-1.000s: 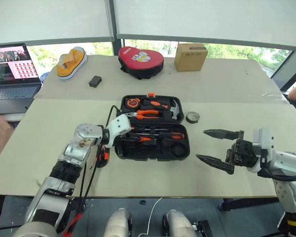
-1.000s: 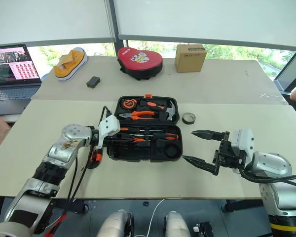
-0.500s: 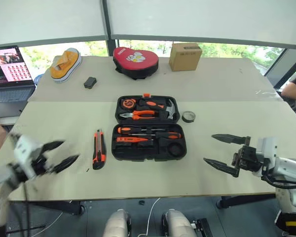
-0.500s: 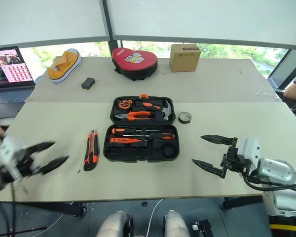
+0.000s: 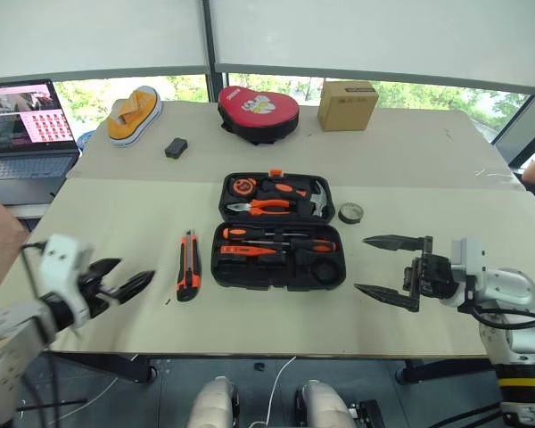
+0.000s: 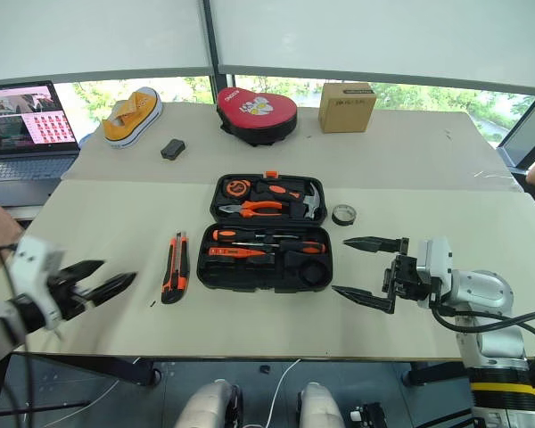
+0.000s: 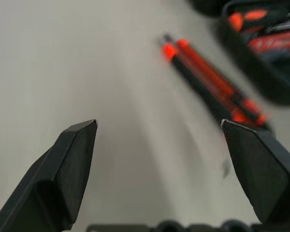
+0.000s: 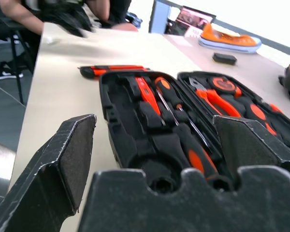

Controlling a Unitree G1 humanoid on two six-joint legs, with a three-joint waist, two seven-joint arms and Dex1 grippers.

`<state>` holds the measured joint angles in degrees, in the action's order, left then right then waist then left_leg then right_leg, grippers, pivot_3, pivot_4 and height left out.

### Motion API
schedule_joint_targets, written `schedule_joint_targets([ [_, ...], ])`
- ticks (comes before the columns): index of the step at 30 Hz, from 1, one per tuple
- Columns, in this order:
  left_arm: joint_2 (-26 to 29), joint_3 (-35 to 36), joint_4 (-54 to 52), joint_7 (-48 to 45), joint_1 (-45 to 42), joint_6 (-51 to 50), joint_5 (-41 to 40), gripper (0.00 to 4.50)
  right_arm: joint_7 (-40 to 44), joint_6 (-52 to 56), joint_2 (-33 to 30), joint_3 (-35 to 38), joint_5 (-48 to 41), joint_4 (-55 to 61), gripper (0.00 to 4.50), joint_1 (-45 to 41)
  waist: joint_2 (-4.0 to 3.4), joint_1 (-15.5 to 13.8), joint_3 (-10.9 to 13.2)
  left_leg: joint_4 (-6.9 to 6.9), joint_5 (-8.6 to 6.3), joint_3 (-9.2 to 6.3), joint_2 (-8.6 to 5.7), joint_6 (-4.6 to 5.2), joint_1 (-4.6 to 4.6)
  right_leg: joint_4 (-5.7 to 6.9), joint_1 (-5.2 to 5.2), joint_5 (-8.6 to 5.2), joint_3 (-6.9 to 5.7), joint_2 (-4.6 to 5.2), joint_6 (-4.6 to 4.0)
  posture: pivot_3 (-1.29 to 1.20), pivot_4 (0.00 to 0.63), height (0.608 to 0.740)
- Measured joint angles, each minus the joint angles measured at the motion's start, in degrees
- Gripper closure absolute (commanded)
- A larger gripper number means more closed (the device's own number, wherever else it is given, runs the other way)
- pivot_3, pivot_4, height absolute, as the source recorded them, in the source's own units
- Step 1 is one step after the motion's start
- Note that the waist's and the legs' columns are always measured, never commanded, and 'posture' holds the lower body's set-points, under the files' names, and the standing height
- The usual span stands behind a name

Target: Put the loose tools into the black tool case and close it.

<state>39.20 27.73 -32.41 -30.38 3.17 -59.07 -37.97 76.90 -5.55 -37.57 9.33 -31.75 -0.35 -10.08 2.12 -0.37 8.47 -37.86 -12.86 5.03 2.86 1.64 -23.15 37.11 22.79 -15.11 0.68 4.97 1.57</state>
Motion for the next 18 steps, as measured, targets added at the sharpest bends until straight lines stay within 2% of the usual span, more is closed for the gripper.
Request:
schedule_joint_targets([
  [4,-3.7,-5.4,-2.0,8.3,-3.3,-7.2,-0.1,0.09,-0.5,0.1,0.0,-0.1,0.0,0.1,0.0,-0.3,0.01,0.7,0.0,0.0,-0.01,-0.02,0.03,-0.01,-0.01,-0.01,0.03,0.0,0.09,-0.16,0.0,0.0,0.15,0.74],
  [8,-5.6,-9.9,-1.1,15.5,-6.2,-10.9,3.8,0.09,-1.4,1.0,0.5,-0.6,0.0,0.8,0.0,-0.7,0.01,0.7,0.0,0.0,0.02,-0.07,0.01,-0.06,0.01,0.0,0.0,0.0,0.09,-0.24,-0.01,0.0,0.15,0.74],
  [14,-9.9,-15.0,3.9,16.3,-11.3,-9.0,5.6,0.09,-2.3,2.1,1.1,-1.7,0.0,1.3,0.0,-1.0,0.01,0.2,0.0,0.0,0.02,-0.05,-0.03,-0.06,0.0,-0.04,-0.03,0.0,0.1,-0.17,-0.01,0.0,0.15,0.74],
  [17,-10.3,-17.8,6.6,16.0,-13.6,-7.5,7.1,0.09,-2.8,2.4,1.1,-1.8,-0.1,2.3,0.0,-0.9,-0.03,-0.3,0.0,0.0,0.02,-0.06,-0.04,-0.05,0.13,-0.04,-0.16,0.0,0.09,-0.17,-0.01,0.0,0.15,0.74],
  [18,-10.2,-18.5,7.2,15.9,-14.1,-7.2,7.6,0.62,-2.9,2.5,1.1,-1.8,-0.2,2.7,0.0,-0.9,-0.04,-0.4,0.0,0.0,0.02,-0.07,-0.04,-0.05,0.22,-0.04,-0.25,0.0,0.08,-0.17,-0.01,0.0,0.15,0.74],
])
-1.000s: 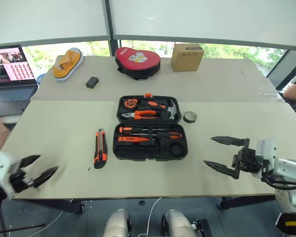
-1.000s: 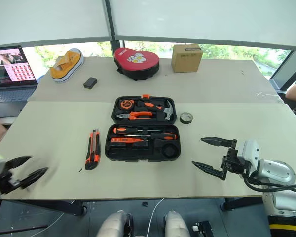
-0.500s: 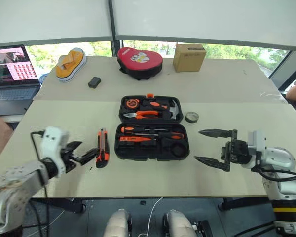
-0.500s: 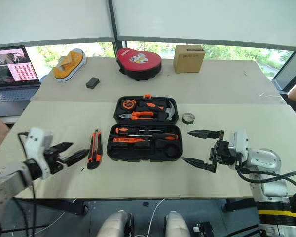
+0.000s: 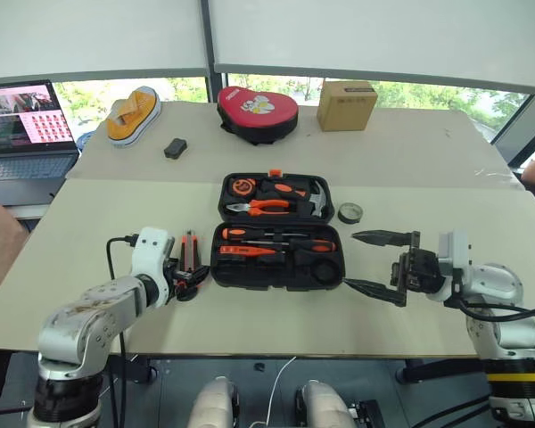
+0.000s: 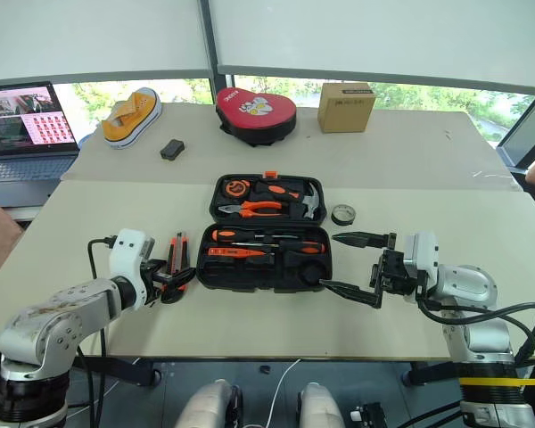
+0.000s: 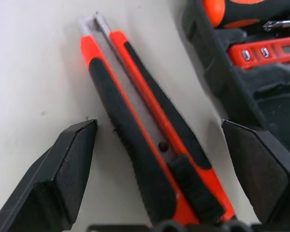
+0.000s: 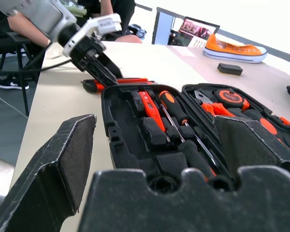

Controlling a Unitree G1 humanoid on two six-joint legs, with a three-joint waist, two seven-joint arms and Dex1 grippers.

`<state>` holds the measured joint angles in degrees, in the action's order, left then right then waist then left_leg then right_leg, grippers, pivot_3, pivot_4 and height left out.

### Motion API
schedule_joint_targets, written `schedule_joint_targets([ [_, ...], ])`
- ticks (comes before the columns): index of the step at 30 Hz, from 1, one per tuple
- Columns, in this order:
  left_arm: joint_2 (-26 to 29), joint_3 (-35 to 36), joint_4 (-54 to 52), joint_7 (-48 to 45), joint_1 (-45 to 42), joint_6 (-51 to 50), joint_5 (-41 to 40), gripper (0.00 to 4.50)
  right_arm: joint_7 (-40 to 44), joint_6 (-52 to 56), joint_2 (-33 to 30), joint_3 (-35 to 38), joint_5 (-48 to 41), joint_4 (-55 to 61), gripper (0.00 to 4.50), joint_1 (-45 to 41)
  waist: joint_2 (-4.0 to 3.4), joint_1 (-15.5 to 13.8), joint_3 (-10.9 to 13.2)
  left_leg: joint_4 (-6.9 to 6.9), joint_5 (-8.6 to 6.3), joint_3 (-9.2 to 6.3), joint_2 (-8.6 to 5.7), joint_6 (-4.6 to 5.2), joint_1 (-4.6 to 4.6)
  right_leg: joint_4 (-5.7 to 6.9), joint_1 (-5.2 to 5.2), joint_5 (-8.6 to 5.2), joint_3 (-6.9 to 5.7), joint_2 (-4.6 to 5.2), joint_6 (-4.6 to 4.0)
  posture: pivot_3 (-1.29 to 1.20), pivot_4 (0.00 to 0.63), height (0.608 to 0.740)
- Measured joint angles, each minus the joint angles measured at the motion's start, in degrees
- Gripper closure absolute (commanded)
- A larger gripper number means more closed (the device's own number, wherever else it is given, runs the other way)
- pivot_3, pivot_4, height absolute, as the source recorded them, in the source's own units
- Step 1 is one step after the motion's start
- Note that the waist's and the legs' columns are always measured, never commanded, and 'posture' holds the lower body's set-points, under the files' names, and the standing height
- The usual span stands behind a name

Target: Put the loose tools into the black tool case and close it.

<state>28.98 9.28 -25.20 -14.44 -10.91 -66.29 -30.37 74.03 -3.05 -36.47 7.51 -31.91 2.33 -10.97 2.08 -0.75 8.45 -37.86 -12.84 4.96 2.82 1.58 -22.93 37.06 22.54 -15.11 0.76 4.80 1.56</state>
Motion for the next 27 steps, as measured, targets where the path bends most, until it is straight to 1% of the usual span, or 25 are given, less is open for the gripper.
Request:
schedule_joint_targets([
  [1,0.2,-0.4,0.6,0.0,-0.3,0.2,0.6,0.85,-0.2,0.1,0.0,0.0,-0.2,0.5,0.0,0.1,0.0,0.0,0.0,0.0,0.0,0.0,0.01,0.0,0.07,-0.01,-0.07,0.0,0.0,0.0,0.0,0.0,0.15,0.74],
  [2,0.3,-0.5,1.1,0.0,-0.5,0.3,1.1,1.31,-0.5,0.3,0.0,0.0,-0.4,0.8,0.0,0.2,-0.01,0.0,0.0,0.0,-0.01,0.0,0.02,0.0,0.11,-0.02,-0.12,0.0,0.0,0.0,0.0,0.0,0.15,0.74],
  [3,0.6,-0.5,1.5,0.1,-0.5,0.4,1.5,1.61,-0.7,0.6,0.0,0.0,-0.4,1.0,0.0,0.2,-0.01,0.0,0.0,0.0,-0.01,0.0,0.02,0.0,0.12,-0.02,-0.14,0.0,0.0,0.0,0.0,0.0,0.15,0.74],
  [6,1.2,-0.5,2.4,-0.3,-1.0,0.4,2.1,2.72,-1.2,1.1,0.0,0.0,-0.6,1.2,0.0,0.6,-0.02,0.0,0.0,0.0,-0.01,0.0,0.02,0.0,0.11,-0.03,-0.13,-0.01,0.0,0.02,0.0,0.0,0.15,0.74],
  [7,1.7,-0.5,2.5,-0.6,-1.0,0.6,2.3,2.82,-1.4,1.2,0.0,0.0,-0.7,1.5,0.0,0.9,-0.02,0.0,0.0,0.0,-0.01,0.0,0.02,0.0,0.11,-0.03,-0.13,-0.01,-0.01,0.02,0.0,0.0,0.15,0.74],
  [10,4.1,-0.6,3.2,-2.9,-0.9,1.4,2.2,2.82,-1.8,1.2,0.0,0.1,-0.8,2.3,0.0,1.6,-0.02,0.2,0.0,0.02,-0.01,0.01,0.04,0.0,0.1,-0.04,-0.09,-0.01,0.0,0.02,-0.01,0.0,0.15,0.74],
  [12,7.8,0.2,4.3,-6.2,-0.7,1.6,1.5,2.82,-2.1,1.2,0.0,0.3,-0.8,2.7,0.0,2.4,0.0,0.5,0.0,0.05,-0.01,0.02,0.1,0.0,0.04,-0.02,0.02,-0.03,0.0,-0.03,-0.05,0.0,0.15,0.74],
  [14,12.0,2.0,6.8,-10.0,-0.8,4.6,1.4,2.82,-2.1,1.2,-0.1,0.6,-0.8,2.8,0.0,3.1,0.01,0.7,0.0,0.07,-0.01,0.02,0.12,-0.01,-0.08,0.0,0.18,-0.03,0.0,-0.06,-0.08,0.0,0.15,0.74],
  [16,16.9,3.2,10.1,-16.8,-2.5,11.8,2.0,2.82,-2.1,1.2,-0.6,1.6,-0.8,2.9,0.0,3.8,0.02,0.7,0.0,0.06,0.02,0.04,0.09,-0.04,-0.36,0.03,0.49,-0.02,0.0,-0.03,-0.1,0.0,0.15,0.74],
  [18,20.0,2.6,11.7,-25.5,-4.4,20.9,2.9,2.82,-2.1,1.2,-1.4,2.6,-0.9,2.9,0.0,4.2,0.0,0.2,0.0,0.06,0.03,0.09,-0.01,-0.04,-0.44,0.0,0.54,-0.02,-0.04,0.1,-0.1,0.0,0.15,0.74],
  [19,21.9,0.3,12.7,-33.6,-5.9,28.9,3.8,2.82,-2.0,1.2,-2.4,3.1,-0.8,2.9,0.0,4.6,-0.01,-0.1,0.0,0.06,0.01,0.15,-0.06,-0.03,-0.48,-0.09,0.52,-0.02,-0.08,0.21,-0.11,0.0,0.15,0.74],
  [20,22.9,-1.9,12.7,-37.9,-6.8,32.6,4.4,2.82,-2.1,1.2,-3.0,3.4,-0.8,2.7,0.0,4.7,-0.01,-0.2,0.0,0.06,-0.01,0.19,-0.11,0.0,-0.5,-0.12,0.52,-0.02,-0.13,0.33,-0.1,0.0,0.15,0.74],
  [21,23.1,-6.1,13.4,-43.9,-8.8,37.0,5.5,2.82,-2.1,1.2,-3.6,4.5,-0.8,2.4,0.0,4.9,-0.08,-0.4,0.1,0.06,-0.05,0.29,-0.16,0.09,-0.5,-0.2,0.49,-0.02,-0.1,0.4,-0.1,0.0,0.15,0.74],
  [22,22.7,-9.4,13.9,-47.6,-10.4,38.9,5.9,2.82,-2.1,1.2,-4.1,5.1,-0.8,2.1,0.0,4.9,-0.1,-0.4,0.1,0.05,-0.06,0.34,-0.2,0.18,-0.53,-0.24,0.48,0.0,-0.06,0.42,-0.06,0.0,0.15,0.74],
  [24,20.0,-15.9,15.3,-53.5,-14.1,41.2,6.8,2.82,-2.0,1.6,-5.0,5.7,-0.9,1.8,0.0,5.2,-0.05,-0.3,0.1,-0.01,-0.04,0.37,-0.2,0.27,-0.68,-0.3,0.53,0.06,-0.05,0.34,0.04,0.0,0.15,0.74],
  [27,16.9,-22.6,16.9,-56.7,-19.1,42.8,10.2,2.82,-2.0,2.2,-5.2,5.7,-0.9,2.0,0.0,5.7,-0.03,0.0,0.1,-0.08,-0.03,0.32,-0.22,0.28,-0.86,-0.3,0.63,0.1,0.0,0.06,0.16,0.0,0.15,0.74],
])
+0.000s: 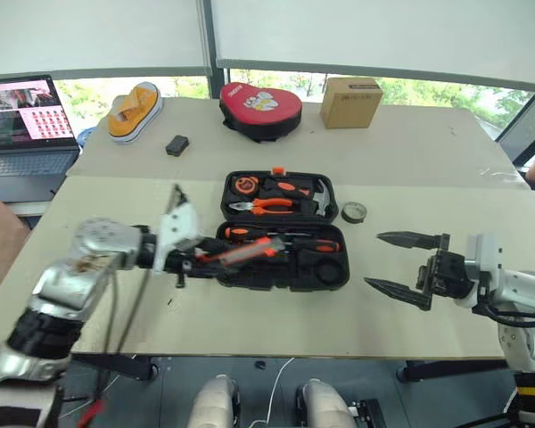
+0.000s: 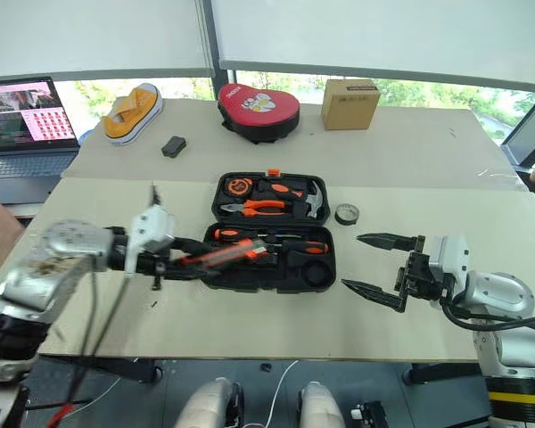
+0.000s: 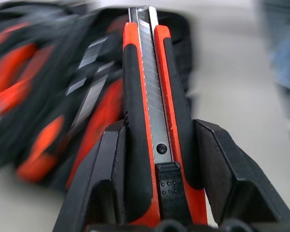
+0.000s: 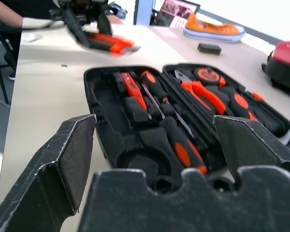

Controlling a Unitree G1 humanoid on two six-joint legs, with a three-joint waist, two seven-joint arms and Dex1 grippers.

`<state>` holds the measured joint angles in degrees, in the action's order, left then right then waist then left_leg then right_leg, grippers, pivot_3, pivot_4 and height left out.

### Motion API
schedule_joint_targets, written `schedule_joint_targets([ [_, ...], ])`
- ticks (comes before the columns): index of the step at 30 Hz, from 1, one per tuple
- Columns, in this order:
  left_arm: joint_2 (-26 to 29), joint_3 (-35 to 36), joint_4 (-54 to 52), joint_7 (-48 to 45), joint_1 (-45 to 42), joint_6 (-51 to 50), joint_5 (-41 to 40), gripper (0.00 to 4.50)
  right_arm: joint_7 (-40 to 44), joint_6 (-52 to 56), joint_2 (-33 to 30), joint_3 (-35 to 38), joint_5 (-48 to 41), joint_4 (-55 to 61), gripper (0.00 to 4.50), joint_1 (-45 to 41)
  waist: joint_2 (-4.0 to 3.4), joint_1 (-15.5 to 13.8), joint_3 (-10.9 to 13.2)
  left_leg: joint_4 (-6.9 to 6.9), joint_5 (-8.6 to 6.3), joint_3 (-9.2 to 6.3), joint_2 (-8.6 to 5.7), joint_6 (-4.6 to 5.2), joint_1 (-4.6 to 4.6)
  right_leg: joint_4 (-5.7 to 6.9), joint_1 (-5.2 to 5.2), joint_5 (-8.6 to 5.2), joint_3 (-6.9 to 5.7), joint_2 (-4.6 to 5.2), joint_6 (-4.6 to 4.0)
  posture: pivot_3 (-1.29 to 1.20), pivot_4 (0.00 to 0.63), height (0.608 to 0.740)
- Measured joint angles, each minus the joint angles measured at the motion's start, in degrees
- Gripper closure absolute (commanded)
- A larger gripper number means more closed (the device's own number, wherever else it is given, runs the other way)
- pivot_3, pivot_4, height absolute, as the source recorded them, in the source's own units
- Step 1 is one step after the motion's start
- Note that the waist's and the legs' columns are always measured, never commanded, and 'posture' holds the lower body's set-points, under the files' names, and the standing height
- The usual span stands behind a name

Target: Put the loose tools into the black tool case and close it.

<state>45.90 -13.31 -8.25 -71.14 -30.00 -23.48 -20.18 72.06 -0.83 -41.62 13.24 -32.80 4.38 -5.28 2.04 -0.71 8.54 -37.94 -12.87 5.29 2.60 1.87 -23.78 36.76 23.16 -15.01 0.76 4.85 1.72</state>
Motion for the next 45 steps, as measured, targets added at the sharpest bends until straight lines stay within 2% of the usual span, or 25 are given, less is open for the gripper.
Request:
schedule_joint_targets([
  [4,-3.6,-6.2,5.1,1.0,-5.4,2.2,7.6,2.82,-0.1,0.6,0.0,0.5,0.0,0.8,0.0,1.5,0.0,0.2,0.0,0.0,0.01,-0.07,0.17,-0.02,0.01,0.04,0.01,0.0,0.07,-0.34,0.01,0.0,0.15,0.74],
  [8,-5.5,-9.9,10.0,1.8,-6.8,4.7,13.4,2.82,-1.0,1.6,0.0,1.0,-0.1,3.0,0.0,2.8,0.0,0.3,0.0,0.0,0.02,-0.07,0.23,-0.03,0.01,0.07,0.04,0.0,0.07,-0.42,0.01,0.0,0.15,0.74],
  [15,-9.2,-10.4,13.2,0.2,-8.4,6.4,15.3,2.82,-2.0,2.2,0.0,1.0,-0.1,4.1,0.0,3.7,0.0,-0.1,0.0,-0.12,0.02,-0.12,0.22,-0.04,-0.01,0.08,0.0,0.0,0.08,-0.38,0.01,0.0,0.15,0.74],
  [23,-8.8,-10.4,13.6,-1.8,-8.5,8.3,17.0,2.82,-2.2,2.2,0.1,1.0,-0.1,4.1,0.0,3.7,-0.01,0.0,0.0,-0.16,0.02,-0.19,0.23,-0.04,0.0,0.1,-0.02,0.0,0.09,-0.4,0.02,0.0,0.15,0.74],
  [25,-8.6,-10.4,13.7,-2.1,-8.6,8.9,17.6,1.82,-2.2,2.2,0.1,1.0,-0.1,4.1,0.0,3.7,-0.01,0.1,0.0,-0.16,0.02,-0.19,0.23,-0.04,0.0,0.11,-0.02,0.0,0.09,-0.41,0.02,0.0,0.15,0.74],
  [27,-8.7,-9.7,14.1,-2.1,-8.8,9.6,17.8,1.24,-2.3,2.2,0.2,1.0,-0.1,4.1,0.0,3.7,-0.01,0.1,0.0,-0.16,0.02,-0.2,0.24,-0.04,0.01,0.13,-0.02,0.0,0.09,-0.42,0.02,0.0,0.15,0.74],
  [35,-13.7,-3.6,14.2,-4.9,-9.8,6.7,7.4,1.24,-2.3,1.8,1.7,0.6,0.2,1.6,0.0,1.4,-0.01,0.0,0.0,-0.31,0.02,-0.25,0.24,-0.04,-0.05,0.23,0.0,0.0,0.06,-0.42,0.02,0.0,0.15,0.74],
  [38,-13.6,-1.6,14.4,-4.8,-10.5,7.4,6.7,1.91,-2.3,1.5,1.9,0.6,0.3,0.9,0.0,1.3,-0.01,0.0,0.0,-0.31,0.02,-0.25,0.23,-0.04,-0.04,0.23,-0.02,0.0,0.08,-0.41,0.02,0.0,0.15,0.74],
  [41,-13.6,-2.0,16.2,-4.2,-8.9,11.1,8.7,3.09,-2.3,1.4,2.1,0.5,0.6,0.6,0.0,1.0,-0.01,0.1,0.0,-0.31,0.02,-0.24,0.23,-0.04,-0.03,0.25,-0.01,0.0,0.08,-0.42,0.02,0.0,0.15,0.74],
  [45,-15.5,-3.0,18.5,-2.3,-5.0,14.2,10.6,4.38,-2.4,1.3,2.8,0.4,0.6,0.6,0.0,1.1,-0.01,0.0,0.0,-0.35,0.02,-0.24,0.24,-0.04,-0.05,0.26,-0.01,0.0,0.08,-0.41,0.02,0.0,0.15,0.74],
])
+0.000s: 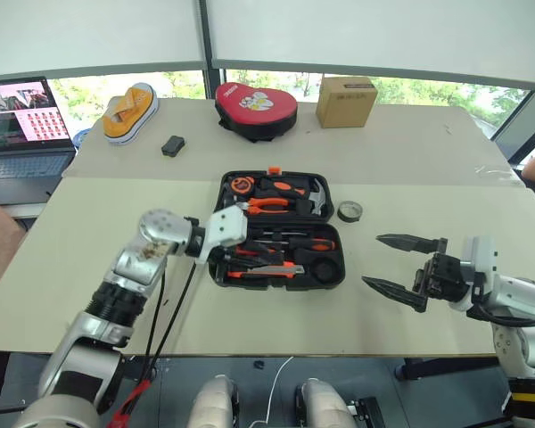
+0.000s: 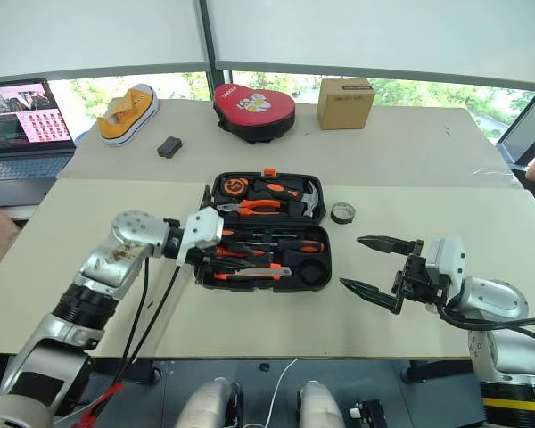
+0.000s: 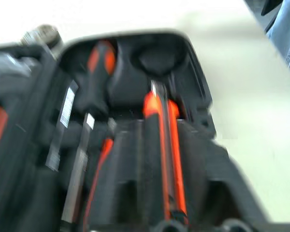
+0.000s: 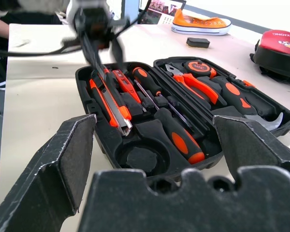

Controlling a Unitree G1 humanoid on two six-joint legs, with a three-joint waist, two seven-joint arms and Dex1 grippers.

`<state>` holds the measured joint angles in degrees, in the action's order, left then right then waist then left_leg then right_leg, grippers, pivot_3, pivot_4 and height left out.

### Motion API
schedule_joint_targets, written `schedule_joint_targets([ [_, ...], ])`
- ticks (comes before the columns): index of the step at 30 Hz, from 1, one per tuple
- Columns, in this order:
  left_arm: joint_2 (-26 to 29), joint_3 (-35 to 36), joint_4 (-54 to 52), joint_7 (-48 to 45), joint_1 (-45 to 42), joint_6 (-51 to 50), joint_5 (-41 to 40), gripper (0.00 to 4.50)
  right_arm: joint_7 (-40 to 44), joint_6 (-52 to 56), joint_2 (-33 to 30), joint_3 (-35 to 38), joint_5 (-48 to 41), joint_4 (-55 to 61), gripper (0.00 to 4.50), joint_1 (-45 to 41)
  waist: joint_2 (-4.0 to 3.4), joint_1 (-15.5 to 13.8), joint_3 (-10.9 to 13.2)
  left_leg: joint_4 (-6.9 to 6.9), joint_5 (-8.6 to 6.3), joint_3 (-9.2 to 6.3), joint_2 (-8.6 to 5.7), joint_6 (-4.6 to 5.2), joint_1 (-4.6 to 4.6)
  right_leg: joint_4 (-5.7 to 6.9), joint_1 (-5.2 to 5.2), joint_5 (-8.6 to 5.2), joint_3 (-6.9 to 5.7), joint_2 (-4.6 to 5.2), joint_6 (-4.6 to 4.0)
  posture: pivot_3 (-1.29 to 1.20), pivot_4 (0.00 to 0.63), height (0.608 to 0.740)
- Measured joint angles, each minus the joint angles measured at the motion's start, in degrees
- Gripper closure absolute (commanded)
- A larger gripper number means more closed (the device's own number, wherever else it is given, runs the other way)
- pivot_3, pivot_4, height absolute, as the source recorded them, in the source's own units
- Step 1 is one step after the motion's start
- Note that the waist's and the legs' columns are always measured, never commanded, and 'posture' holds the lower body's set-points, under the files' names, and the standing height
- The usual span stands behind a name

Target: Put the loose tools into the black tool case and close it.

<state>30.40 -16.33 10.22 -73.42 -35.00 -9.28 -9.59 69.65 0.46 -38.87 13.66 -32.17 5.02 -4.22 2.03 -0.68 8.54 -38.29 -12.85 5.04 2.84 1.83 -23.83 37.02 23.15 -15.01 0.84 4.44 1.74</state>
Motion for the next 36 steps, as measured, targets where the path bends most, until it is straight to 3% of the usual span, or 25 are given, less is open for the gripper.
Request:
schedule_joint_targets([
  [7,-0.5,-0.9,2.6,2.7,1.4,8.2,3.6,4.46,-0.3,0.0,0.0,-0.2,0.0,0.1,0.0,0.2,-0.04,-0.2,0.0,-0.05,0.0,-0.01,-0.01,0.0,0.08,0.01,-0.13,0.0,-0.01,0.02,0.0,0.0,0.15,0.74],
  [13,-2.6,-1.0,3.0,6.0,2.6,1.8,3.7,4.46,-1.3,0.0,0.0,-0.2,-0.1,1.4,0.0,1.2,-0.21,-0.4,-0.2,-0.11,-0.01,0.01,-0.01,0.0,0.82,-0.03,-0.95,-0.02,-0.06,0.03,0.02,0.0,0.15,0.74],
  [24,-1.5,0.7,0.7,6.4,5.1,-3.1,2.1,4.46,-3.0,0.5,0.0,0.0,-0.1,2.4,0.0,2.8,-0.58,0.2,-0.7,0.0,-0.02,-0.07,0.02,0.01,0.91,-0.04,-0.92,-0.04,0.08,-0.01,-0.03,0.0,0.15,0.74],
  [27,-1.6,5.2,0.5,5.7,8.0,-2.1,-2.4,3.75,-4.8,0.5,0.3,1.7,-0.1,2.2,0.0,4.8,-0.58,0.7,-0.7,0.1,-0.03,-0.08,0.06,0.02,0.76,-0.04,-0.75,-0.06,0.09,-0.01,-0.07,0.0,0.15,0.74],
  [33,-1.9,18.5,-3.2,5.5,11.9,0.3,-14.5,1.73,-8.9,-1.4,2.4,7.6,0.4,-2.5,0.0,10.9,-0.54,0.3,-0.7,0.11,-0.03,-0.11,0.04,0.02,0.55,-0.08,-0.58,-0.06,0.04,0.03,-0.07,0.0,0.15,0.74],
  [34,-1.8,21.7,-4.1,6.5,13.3,1.9,-15.8,1.14,-10.0,-3.0,2.8,8.2,1.8,-4.3,0.0,11.9,-0.55,0.3,-0.7,0.11,-0.03,-0.08,0.03,0.02,0.61,-0.1,-0.62,-0.06,0.06,0.06,-0.06,0.0,0.15,0.74],
  [35,-1.4,23.8,-4.5,6.8,14.9,3.0,-16.7,1.14,-10.9,-4.0,3.4,8.9,2.6,-5.8,0.0,12.7,-0.56,0.4,-0.7,0.12,-0.06,-0.07,0.03,0.05,0.66,-0.13,-0.67,-0.07,0.07,0.06,-0.06,0.0,0.15,0.74],
  [36,-1.0,25.7,-4.5,6.7,16.7,4.3,-17.5,0.67,-11.9,-5.2,3.8,9.4,4.1,-7.5,0.0,13.2,-0.57,0.5,-0.7,0.14,-0.06,-0.05,0.04,0.05,0.66,-0.15,-0.67,-0.07,0.08,0.06,-0.06,0.0,0.15,0.74],
])
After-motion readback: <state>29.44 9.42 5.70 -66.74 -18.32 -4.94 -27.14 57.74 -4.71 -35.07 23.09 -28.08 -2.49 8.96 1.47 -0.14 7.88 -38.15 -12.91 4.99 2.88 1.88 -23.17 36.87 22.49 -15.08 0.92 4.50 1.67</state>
